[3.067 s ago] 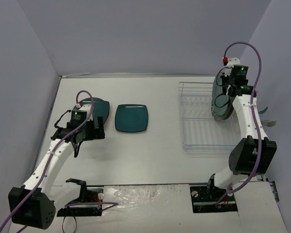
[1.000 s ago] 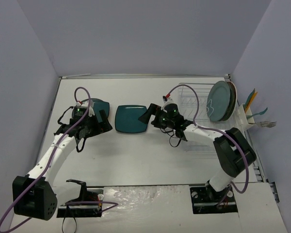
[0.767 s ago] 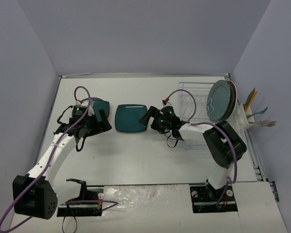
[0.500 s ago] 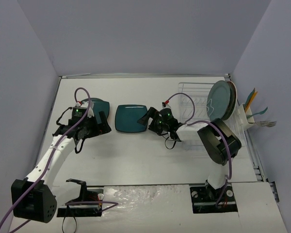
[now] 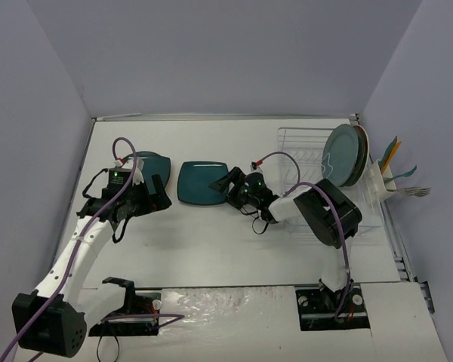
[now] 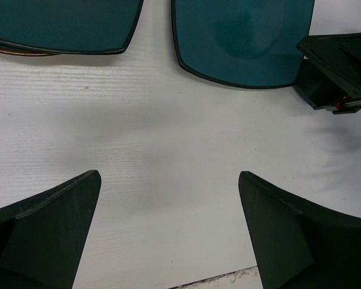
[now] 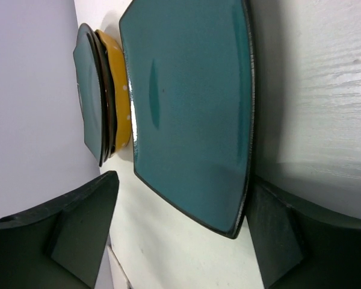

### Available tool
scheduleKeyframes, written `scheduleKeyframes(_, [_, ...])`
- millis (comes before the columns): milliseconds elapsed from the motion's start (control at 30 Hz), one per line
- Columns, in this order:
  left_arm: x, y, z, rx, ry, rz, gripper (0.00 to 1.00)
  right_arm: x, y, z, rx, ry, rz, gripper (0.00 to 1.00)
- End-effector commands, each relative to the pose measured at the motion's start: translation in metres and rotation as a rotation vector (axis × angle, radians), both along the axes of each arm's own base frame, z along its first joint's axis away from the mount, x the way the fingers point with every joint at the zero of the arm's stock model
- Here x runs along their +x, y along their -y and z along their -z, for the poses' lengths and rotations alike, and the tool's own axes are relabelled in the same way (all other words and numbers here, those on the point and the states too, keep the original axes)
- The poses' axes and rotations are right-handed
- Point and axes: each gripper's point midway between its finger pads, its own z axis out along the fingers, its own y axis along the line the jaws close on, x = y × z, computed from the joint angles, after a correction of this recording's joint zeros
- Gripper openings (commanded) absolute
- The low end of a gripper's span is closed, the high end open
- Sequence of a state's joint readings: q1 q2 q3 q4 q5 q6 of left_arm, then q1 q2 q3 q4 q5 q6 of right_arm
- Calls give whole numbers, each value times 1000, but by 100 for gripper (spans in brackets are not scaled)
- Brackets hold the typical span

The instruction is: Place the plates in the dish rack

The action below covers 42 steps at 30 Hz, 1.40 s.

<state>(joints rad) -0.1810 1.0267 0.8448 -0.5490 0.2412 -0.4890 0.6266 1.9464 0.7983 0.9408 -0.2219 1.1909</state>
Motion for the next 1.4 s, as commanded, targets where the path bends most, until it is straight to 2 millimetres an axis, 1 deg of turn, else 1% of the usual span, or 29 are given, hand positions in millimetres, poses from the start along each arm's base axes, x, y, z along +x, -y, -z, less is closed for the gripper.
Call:
scheduleKeyframes(0, [5,2,-25,-10,71,25,97,-10,7,36,-20,-70,54,69])
scheduleKeyframes(33, [4,2,-26,-11,76,25,97,-10,7,36,-11,-67,60,64])
scheduleKeyframes(100, [4,2,-28,-12,82,25,97,-10,10,38,-13,-60,71,38])
scheduleKeyframes(133, [3,1,-28,-11,82,26,97,-10,11,39,-22,-54,73,30])
scheduleKeyframes(233, [1,1,-26,-8,78,29,97,-7,13,37,-44,-27,72,6])
scheduleKeyframes(267, [0,1,-26,-7,77,30,97,-5,13,32,-44,-12,71,2])
scheduleKeyframes(300, [0,1,-25,-7,76,29,97,-2,12,26,-41,5,71,0])
scheduleKeyframes(367, [-2,0,-25,-7,78,29,97,1,9,13,-40,42,57,0])
scheduleKeyframes(467, [-4,0,-24,-8,77,29,97,8,4,-16,-33,104,41,0])
scheduleKeyframes(633, [-7,0,-25,-10,82,27,97,16,-5,-78,-41,227,-9,0])
scheduleKeyframes(733, [-7,0,-26,-15,88,25,97,19,-8,-108,-74,278,-40,0])
scheduleKeyframes(833, [-6,0,-26,-16,92,23,97,20,-6,-123,-149,312,-73,0])
scheduleKeyframes(933, [-6,0,-25,-16,90,22,97,22,-1,-133,-233,339,-103,0])
scheduleKeyframes(1000, [-5,1,-25,-20,93,22,97,22,3,-142,-254,351,-107,0])
scheduleKeyframes(1100, [-5,2,-22,-33,86,14,97,22,8,-147,-274,359,-119,0])
scheduleKeyframes(1233, [-3,8,-14,-83,65,-5,97,19,10,-164,-210,366,-122,0])
scheduleKeyframes(1300, [-1,11,-14,-110,66,-15,97,19,16,-171,-158,372,-107,0])
scheduleKeyframes(1367, [1,12,-13,-120,65,-23,97,17,18,-172,-119,356,-98,0])
